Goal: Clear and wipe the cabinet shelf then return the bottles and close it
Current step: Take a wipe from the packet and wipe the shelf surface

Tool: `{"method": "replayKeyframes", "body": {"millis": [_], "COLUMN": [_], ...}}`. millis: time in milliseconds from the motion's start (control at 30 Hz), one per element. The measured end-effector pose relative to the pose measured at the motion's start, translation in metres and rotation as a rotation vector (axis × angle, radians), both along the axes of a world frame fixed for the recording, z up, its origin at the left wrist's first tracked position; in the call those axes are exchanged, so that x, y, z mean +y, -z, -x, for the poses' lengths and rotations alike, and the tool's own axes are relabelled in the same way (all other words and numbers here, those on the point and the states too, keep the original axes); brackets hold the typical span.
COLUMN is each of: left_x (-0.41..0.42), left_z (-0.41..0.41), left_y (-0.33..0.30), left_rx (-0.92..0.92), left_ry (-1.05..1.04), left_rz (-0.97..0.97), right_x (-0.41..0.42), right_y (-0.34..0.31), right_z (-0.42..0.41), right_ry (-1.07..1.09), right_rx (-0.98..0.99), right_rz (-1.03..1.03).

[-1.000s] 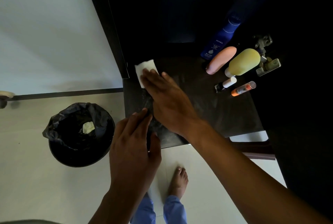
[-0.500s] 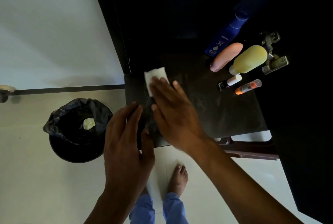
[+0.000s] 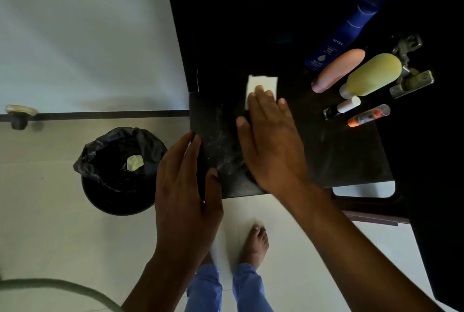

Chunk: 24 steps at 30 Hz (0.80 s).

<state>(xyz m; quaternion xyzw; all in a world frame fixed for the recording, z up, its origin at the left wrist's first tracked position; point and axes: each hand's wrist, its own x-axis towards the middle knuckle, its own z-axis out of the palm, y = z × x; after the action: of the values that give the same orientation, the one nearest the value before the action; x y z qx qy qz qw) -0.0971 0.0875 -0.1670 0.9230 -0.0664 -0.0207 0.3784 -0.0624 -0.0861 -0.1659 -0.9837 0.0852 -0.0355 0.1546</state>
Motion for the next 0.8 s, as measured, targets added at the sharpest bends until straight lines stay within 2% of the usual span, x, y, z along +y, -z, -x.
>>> {"method": "replayKeyframes", "body": {"millis": [133, 300, 367, 467, 633, 800], "left_x": [-0.001, 0.000, 0.000, 0.001, 0.002, 0.002], "left_z": [0.002, 0.003, 0.001, -0.001, -0.004, -0.004], "left_y": [-0.003, 0.000, 0.001, 0.000, -0.004, 0.000], "left_rx": [0.030, 0.051, 0.045, 0.013, -0.011, 0.014], "left_ry": [-0.060, -0.084, -0.072, -0.072, -0.083, -0.078], "left_rz": [0.114, 0.149, 0.160, 0.159, 0.198, 0.204], "right_x": [0.032, 0.042, 0.041, 0.039, 0.019, 0.003], "right_y": [0.002, -0.003, 0.001, 0.004, -0.003, -0.001], "right_z": [0.022, -0.013, -0.025, -0.031, -0.027, -0.065], "right_ry": [-0.326, -0.420, -0.449, -0.428, -0.283, -0.237], "right_rx": [-0.033, 0.053, 0.028, -0.031, 0.086, 0.027], "right_rz": [-0.018, -0.055, -0.061, -0.107, -0.066, -0.053]}}
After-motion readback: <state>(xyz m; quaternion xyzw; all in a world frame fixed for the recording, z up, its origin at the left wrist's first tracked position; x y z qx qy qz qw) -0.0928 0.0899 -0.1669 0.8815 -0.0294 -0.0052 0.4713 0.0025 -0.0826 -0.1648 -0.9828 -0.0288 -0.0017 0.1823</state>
